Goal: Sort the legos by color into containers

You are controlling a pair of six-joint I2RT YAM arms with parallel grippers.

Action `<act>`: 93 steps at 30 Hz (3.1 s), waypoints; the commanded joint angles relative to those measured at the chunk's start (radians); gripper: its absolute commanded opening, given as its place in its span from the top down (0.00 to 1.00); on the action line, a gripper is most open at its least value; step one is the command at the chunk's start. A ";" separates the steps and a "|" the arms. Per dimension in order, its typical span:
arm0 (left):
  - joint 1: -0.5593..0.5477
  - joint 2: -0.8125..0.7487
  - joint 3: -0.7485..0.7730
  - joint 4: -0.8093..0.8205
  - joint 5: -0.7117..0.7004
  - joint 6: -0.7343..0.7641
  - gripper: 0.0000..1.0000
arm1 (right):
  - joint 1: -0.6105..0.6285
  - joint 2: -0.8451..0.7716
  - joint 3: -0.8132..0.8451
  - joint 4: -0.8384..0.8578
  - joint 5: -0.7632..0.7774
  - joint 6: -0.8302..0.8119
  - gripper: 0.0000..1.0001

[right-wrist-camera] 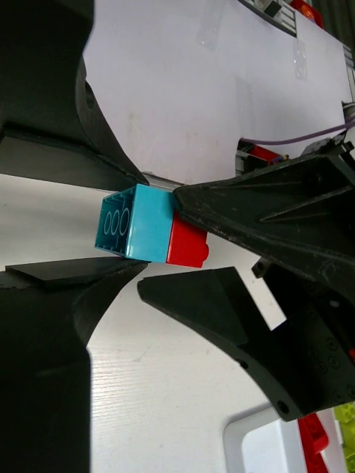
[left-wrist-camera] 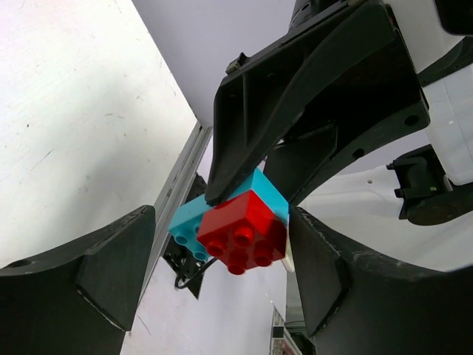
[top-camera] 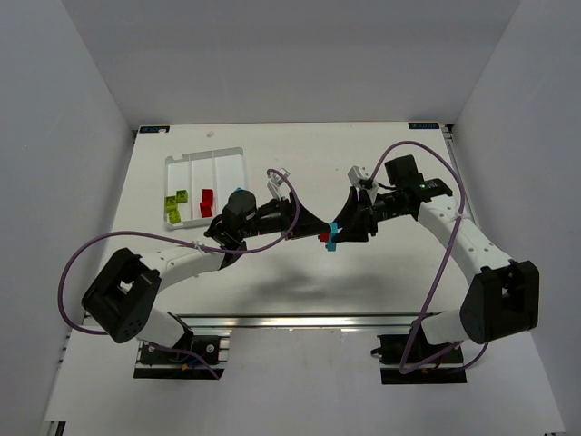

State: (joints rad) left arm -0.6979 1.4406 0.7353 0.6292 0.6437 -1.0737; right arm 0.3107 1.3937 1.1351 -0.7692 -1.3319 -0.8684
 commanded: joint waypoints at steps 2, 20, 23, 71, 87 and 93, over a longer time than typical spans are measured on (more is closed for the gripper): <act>-0.005 -0.045 0.026 -0.040 0.000 0.021 0.19 | -0.001 -0.044 -0.034 0.119 0.034 0.094 1.00; -0.005 -0.035 0.030 -0.023 0.051 -0.006 0.38 | -0.002 -0.035 -0.041 0.188 0.077 0.151 1.00; -0.005 -0.034 0.024 0.004 0.059 -0.018 0.52 | -0.004 -0.035 -0.044 0.188 0.073 0.151 1.00; 0.014 0.040 0.036 0.122 0.113 -0.130 0.45 | 0.057 -0.289 -0.239 0.409 0.362 0.066 1.00; 0.014 0.072 0.041 0.162 0.129 -0.161 0.96 | 0.099 -0.363 -0.301 0.466 0.438 0.052 1.00; 0.073 0.023 0.015 0.090 0.091 -0.115 1.00 | 0.090 -0.380 -0.304 0.470 0.473 0.046 1.00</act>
State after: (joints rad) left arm -0.6563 1.5208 0.7418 0.7082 0.7425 -1.2018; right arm 0.3954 1.0332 0.8524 -0.3267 -0.8902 -0.8005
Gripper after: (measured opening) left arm 0.450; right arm 0.431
